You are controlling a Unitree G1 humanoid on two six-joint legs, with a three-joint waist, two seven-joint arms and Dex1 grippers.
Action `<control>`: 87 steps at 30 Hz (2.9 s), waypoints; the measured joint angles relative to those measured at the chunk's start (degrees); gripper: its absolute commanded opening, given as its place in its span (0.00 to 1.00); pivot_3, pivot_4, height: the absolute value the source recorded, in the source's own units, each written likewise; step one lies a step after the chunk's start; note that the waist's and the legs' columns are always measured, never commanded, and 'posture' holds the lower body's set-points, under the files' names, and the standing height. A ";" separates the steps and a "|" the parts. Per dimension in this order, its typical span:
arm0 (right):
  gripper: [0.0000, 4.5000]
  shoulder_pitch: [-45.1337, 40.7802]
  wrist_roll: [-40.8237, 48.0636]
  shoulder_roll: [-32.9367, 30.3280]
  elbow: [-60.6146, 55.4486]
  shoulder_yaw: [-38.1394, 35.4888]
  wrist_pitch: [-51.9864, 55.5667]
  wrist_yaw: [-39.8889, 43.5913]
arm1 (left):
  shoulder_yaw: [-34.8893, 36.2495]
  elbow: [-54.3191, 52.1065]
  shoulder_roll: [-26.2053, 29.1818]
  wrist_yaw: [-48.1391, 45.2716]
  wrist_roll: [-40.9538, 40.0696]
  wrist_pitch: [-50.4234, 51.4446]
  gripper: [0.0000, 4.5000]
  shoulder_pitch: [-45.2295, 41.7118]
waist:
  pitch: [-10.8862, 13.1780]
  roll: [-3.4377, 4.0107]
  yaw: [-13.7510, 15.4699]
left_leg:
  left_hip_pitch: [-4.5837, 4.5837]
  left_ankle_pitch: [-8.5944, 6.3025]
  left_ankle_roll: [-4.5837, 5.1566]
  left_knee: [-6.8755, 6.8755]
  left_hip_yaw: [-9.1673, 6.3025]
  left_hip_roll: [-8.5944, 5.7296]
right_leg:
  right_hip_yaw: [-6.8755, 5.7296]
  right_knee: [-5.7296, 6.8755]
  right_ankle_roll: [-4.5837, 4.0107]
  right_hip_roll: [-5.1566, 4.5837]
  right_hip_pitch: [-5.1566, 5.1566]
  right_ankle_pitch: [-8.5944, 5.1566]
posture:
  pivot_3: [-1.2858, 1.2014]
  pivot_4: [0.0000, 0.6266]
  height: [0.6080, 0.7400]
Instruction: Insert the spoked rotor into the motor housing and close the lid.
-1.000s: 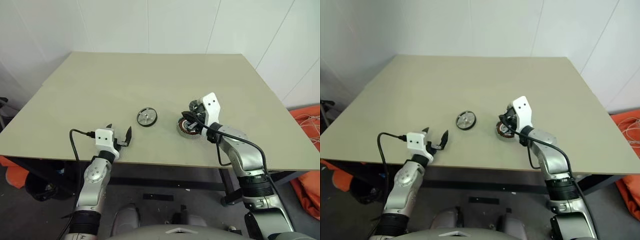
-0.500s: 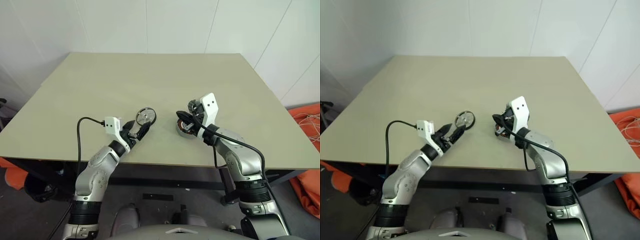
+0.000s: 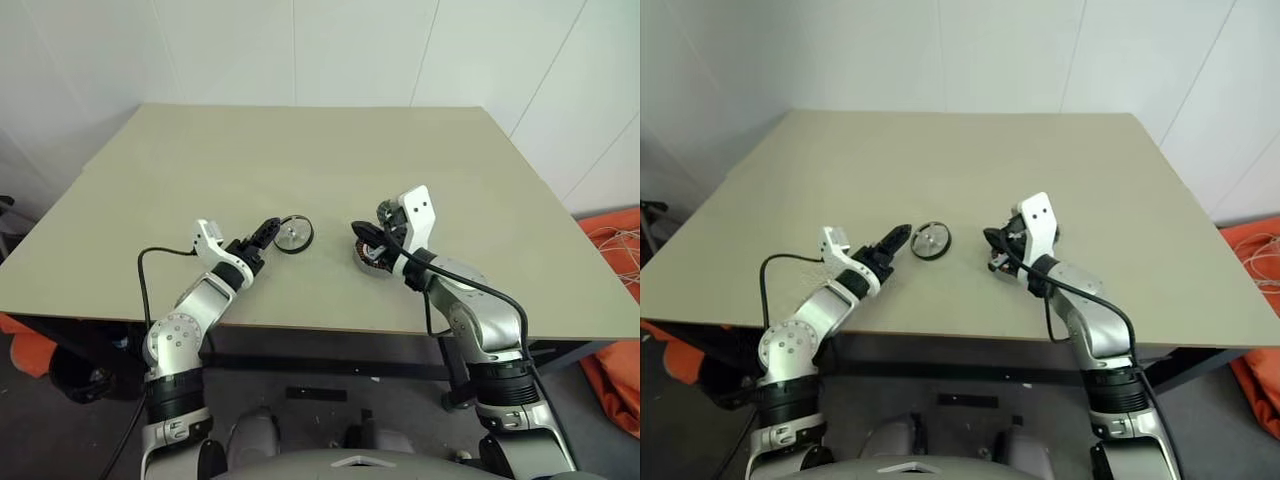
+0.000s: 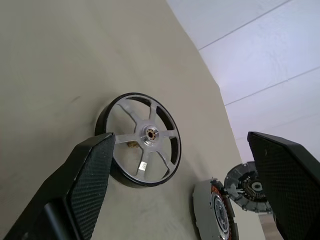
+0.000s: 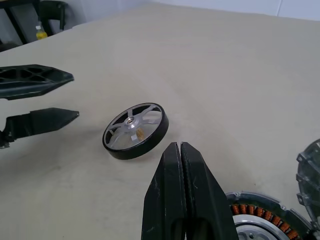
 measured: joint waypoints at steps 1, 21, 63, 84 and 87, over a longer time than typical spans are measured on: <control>0.00 0.00 0.07 0.03 0.00 0.04 0.00 -0.01 | 0.16 0.43 -0.26 1.18 -0.52 0.29 1.00 -0.29 | 0.00 -0.01 0.01 | 0.00 0.00 0.00 0.00 0.00 0.00 | 0.00 -0.01 0.04 0.00 0.00 -0.02 | 0.52 0.00 1.00; 0.00 0.06 0.18 0.11 -1.02 0.48 0.24 -0.28 | -1.30 7.40 -1.55 1.26 -0.71 0.42 1.00 -4.82 | 0.06 -0.10 0.07 | -0.01 0.05 -0.08 -0.01 -0.03 -0.01 | 0.00 -0.01 0.13 0.00 0.01 -0.07 | 0.52 0.00 1.00; 0.00 0.12 0.21 -0.01 -1.02 0.59 0.86 -0.77 | -2.43 14.39 -4.75 -7.84 3.81 -6.86 1.00 -8.71 | 0.09 -0.13 0.08 | 0.00 0.05 -0.07 -0.01 -0.03 0.00 | 0.00 -0.02 -0.01 0.00 0.02 0.01 | 0.52 0.00 1.00; 0.00 0.14 0.22 0.01 -1.03 0.60 1.07 -0.85 | 0.03 18.47 -4.57 -3.38 5.97 -11.14 1.00 -10.14 | 0.09 -0.13 0.11 | 0.09 0.04 -0.06 -0.01 -0.05 0.00 | 0.00 0.00 0.13 -0.01 0.11 -0.06 | 0.52 0.00 1.00; 0.00 0.13 0.22 0.01 -1.03 0.60 1.07 -0.85 | 0.03 18.38 -4.84 -4.19 5.50 -10.32 1.00 -10.14 | 0.09 -0.13 0.20 | 0.05 0.04 -0.06 -0.01 -0.05 -0.01 | 0.00 -0.01 0.09 -0.01 0.09 -0.04 | 0.52 0.00 1.00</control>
